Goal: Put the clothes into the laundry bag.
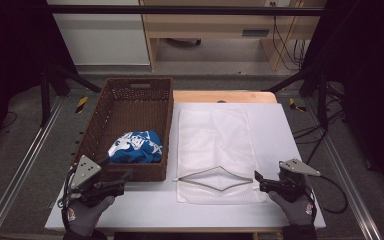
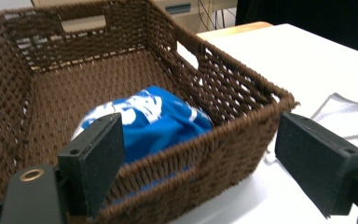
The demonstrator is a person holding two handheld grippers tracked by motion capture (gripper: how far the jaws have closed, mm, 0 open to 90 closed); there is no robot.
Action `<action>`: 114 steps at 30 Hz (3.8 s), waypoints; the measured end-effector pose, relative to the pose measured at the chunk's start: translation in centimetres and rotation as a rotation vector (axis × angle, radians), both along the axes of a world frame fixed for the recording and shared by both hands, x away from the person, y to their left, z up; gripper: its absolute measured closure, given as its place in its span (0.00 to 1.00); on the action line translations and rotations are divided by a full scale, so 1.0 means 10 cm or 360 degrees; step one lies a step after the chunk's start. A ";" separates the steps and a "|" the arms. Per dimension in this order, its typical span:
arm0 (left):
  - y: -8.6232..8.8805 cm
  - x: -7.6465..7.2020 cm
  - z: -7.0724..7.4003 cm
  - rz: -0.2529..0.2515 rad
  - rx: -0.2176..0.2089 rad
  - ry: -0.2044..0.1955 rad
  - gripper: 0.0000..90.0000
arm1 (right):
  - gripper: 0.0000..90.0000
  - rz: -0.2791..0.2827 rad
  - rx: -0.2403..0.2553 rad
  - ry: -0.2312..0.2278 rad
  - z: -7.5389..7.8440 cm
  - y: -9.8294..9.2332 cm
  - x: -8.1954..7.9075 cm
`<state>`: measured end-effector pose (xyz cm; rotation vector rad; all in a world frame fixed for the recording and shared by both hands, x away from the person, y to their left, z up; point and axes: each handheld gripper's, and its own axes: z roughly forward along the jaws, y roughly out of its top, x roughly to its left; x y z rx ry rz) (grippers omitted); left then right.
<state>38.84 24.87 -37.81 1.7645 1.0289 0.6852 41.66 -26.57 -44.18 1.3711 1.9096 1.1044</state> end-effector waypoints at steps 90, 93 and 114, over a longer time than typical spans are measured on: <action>-0.23 1.88 -0.51 -0.0152 0.0939 0.1071 0.18 | 0.05 0.0037 -0.0061 0.0084 -0.11 0.04 0.06; -0.22 1.89 -0.51 -0.0131 0.0934 0.1104 0.26 | 0.05 0.0038 -0.0074 0.0077 -0.11 0.04 0.06; -0.13 1.84 -0.38 -0.0045 0.0731 0.0974 0.80 | 0.05 0.0049 -0.0091 0.0073 -0.12 0.02 0.06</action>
